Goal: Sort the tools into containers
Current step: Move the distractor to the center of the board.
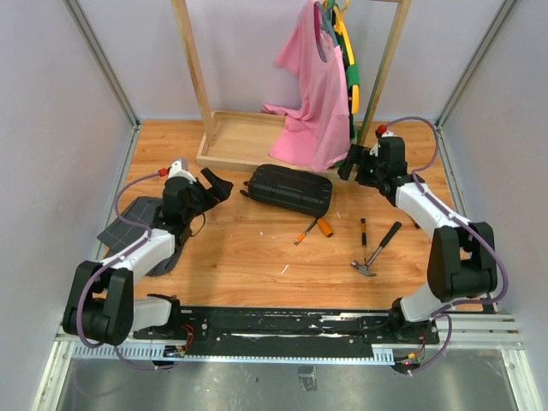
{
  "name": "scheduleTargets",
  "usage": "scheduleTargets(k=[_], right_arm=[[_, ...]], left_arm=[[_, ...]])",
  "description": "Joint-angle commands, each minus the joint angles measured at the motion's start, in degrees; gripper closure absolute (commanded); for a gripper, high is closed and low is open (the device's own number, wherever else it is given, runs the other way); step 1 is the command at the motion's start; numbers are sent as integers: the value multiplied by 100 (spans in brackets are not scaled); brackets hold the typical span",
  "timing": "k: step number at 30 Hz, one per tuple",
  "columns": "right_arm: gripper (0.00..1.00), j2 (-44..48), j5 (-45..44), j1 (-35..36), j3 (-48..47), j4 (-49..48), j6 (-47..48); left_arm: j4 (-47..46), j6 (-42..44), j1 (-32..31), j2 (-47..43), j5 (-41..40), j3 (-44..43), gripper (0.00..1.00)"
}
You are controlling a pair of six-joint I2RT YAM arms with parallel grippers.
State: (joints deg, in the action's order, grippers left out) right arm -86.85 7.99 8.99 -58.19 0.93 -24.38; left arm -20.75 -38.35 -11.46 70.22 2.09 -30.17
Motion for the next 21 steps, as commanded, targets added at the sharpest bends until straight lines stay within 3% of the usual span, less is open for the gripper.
scheduleTargets(k=[1, 6, 14, 21], right_arm=[[1, -455, 641, -204, -459, -242, 138], [1, -875, 1388, -205, -378, -537, -264], [1, -1382, 1830, -207, -60, -1300, -915], [3, -1671, 2012, -191, 153, -1712, -1242]], left_arm=[[-271, -85, -235, 274, 62, -255, 7], [-493, -9, -747, 560, -245, -291, 9], [-1130, -43, -906, 825, -18, 5, 12], [-1305, -52, -970, 945, 15, 29, 9]])
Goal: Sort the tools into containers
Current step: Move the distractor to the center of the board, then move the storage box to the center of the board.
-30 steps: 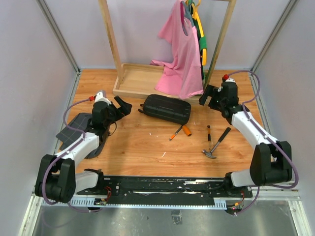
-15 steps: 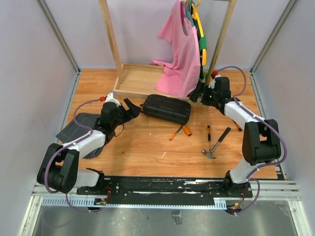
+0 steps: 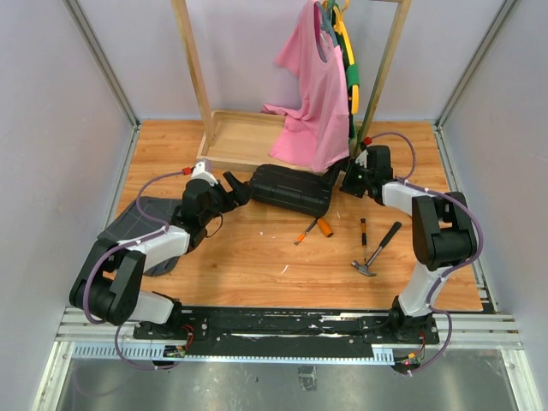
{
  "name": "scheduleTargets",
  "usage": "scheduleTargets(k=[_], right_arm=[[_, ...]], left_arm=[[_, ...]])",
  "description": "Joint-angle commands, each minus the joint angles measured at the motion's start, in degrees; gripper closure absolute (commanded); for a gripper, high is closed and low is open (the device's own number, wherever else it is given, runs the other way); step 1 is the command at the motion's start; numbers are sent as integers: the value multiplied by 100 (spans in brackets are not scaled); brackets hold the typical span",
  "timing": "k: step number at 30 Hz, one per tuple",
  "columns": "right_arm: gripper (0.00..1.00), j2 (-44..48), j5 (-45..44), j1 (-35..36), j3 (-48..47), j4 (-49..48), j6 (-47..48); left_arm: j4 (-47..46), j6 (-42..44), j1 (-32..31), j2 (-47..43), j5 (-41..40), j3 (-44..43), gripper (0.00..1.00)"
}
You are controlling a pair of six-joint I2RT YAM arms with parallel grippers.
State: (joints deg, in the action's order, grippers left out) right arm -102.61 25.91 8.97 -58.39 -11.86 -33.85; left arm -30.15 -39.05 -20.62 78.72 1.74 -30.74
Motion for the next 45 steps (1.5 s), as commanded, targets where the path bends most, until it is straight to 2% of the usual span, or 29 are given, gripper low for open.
scheduleTargets(k=[1, 7, 8, 9, 13, 25, 33, 45], right_arm=[[3, -108, 242, -192, 220, -484, -329], [3, -184, 391, -62, 530, -946, -591], [3, -207, 437, -40, 588, -1070, -647], [4, -238, 508, -14, 636, -1186, -706], [9, -217, 738, 43, 835, -1590, -875], [16, 734, 995, 480, 1286, -1911, -829], [17, 1373, 928, 898, 1401, -1529, -642], [16, 2062, 430, 2192, 1839, -887, -327]], left_arm=[[-375, 12, -57, 93, 58, 86, 9], [-483, -31, -56, 43, 104, 143, 8], [-502, -40, -60, 61, 125, 142, 4], [-516, -32, -57, 83, 137, 140, 1], [-527, -50, -56, 85, 55, 171, 1], [-514, -67, -58, 186, -37, 157, 1], [-492, -58, -60, 320, -53, 114, 1], [-314, -31, -56, 418, -173, 29, 1]])
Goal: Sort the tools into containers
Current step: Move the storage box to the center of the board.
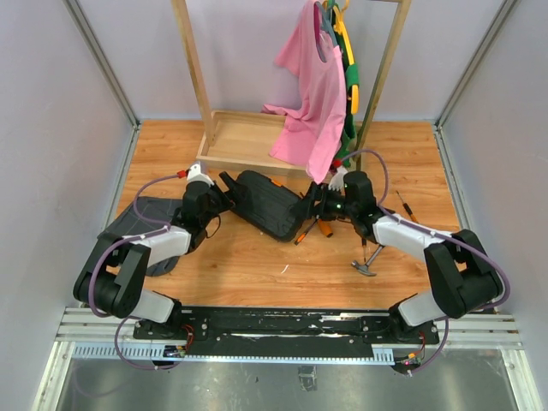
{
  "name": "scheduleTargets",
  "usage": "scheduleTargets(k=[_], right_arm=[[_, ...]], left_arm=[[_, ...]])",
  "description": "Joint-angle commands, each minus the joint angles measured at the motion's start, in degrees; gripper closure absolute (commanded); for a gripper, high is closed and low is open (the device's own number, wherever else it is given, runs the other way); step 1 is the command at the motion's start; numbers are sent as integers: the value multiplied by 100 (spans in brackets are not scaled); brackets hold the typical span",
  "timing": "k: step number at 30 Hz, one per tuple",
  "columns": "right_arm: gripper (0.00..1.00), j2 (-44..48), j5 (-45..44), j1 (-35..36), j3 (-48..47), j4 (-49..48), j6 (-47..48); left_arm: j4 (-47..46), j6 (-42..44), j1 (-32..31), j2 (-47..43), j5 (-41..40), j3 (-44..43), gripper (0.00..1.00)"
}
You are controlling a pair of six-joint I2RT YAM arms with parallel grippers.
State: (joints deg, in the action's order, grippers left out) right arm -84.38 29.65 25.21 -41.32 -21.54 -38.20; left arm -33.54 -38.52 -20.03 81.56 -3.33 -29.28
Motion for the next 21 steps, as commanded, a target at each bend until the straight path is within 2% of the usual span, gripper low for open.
scheduleTargets(k=[1, 12, 16, 21], right_arm=[[16, 286, -10, 682, 158, 121, 119], [14, 394, -1191, 2181, 628, -205, -352], [13, 326, -1243, 2329, 679, -240, -421], [11, 443, -1591, 2339, 626, 506, -147]], left_arm=[[42, -78, -115, 140, 333, -128, 1], [234, -14, -115, 190, 179, -207, 1], [367, 38, -111, 189, 57, -256, 1], [464, 45, -111, 202, -18, -292, 1]])
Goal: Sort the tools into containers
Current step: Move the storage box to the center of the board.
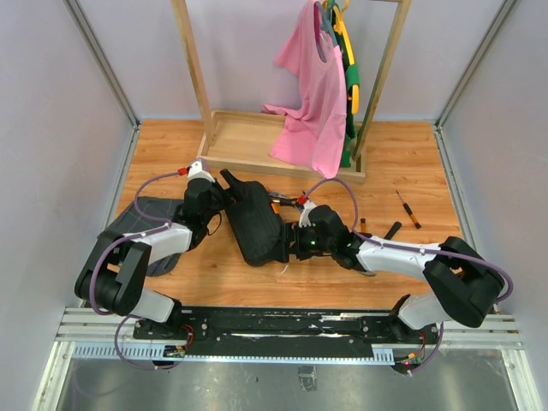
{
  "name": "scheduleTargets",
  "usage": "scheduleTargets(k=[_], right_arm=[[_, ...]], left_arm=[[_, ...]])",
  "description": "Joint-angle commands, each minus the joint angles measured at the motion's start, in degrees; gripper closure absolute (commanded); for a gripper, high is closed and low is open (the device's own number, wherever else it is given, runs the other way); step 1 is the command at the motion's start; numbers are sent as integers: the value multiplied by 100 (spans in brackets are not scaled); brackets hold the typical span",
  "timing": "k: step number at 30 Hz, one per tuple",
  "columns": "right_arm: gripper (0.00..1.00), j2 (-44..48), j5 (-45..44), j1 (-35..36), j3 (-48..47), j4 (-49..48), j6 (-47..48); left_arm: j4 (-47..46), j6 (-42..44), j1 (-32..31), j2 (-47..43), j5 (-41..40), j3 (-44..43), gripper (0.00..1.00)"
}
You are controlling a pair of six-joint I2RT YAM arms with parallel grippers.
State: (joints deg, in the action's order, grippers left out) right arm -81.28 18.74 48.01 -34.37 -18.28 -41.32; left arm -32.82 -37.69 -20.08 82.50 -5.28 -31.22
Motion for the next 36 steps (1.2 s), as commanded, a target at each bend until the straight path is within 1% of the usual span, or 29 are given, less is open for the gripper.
scheduleTargets(k=[1, 10, 13, 17, 21, 24, 27, 31, 36], right_arm=[[10, 201, -596, 61, -38, 276, 194], [5, 999, -1658, -5, -315, 1587, 912], [4, 1015, -1702, -265, -537, 1722, 1084], [4, 732, -1115, -724, -864, 1480, 1041], [4, 47, -677, -903, -1402, 1306, 1077], [4, -439, -435, -958, -1732, 1167, 1028], [5, -799, -340, -1002, -1958, 1103, 1022], [5, -1110, -314, -1077, -2128, 1116, 1143], [5, -1315, -233, -1206, -2123, 1134, 1285]], left_arm=[[425, -29, -102, 107, 140, -114, 1], [534, -19, -97, 34, 56, -121, 1], [565, -14, -84, -32, 55, -113, 1], [591, -48, -73, -106, 54, -89, 1], [612, -127, -60, -69, 53, -91, 1], [777, -157, -32, -204, 12, -101, 1], [852, -155, -28, -552, -141, -12, 1], [1177, -131, -28, -1157, -438, 66, 1], [2101, -150, -24, -1971, -878, 160, 1]])
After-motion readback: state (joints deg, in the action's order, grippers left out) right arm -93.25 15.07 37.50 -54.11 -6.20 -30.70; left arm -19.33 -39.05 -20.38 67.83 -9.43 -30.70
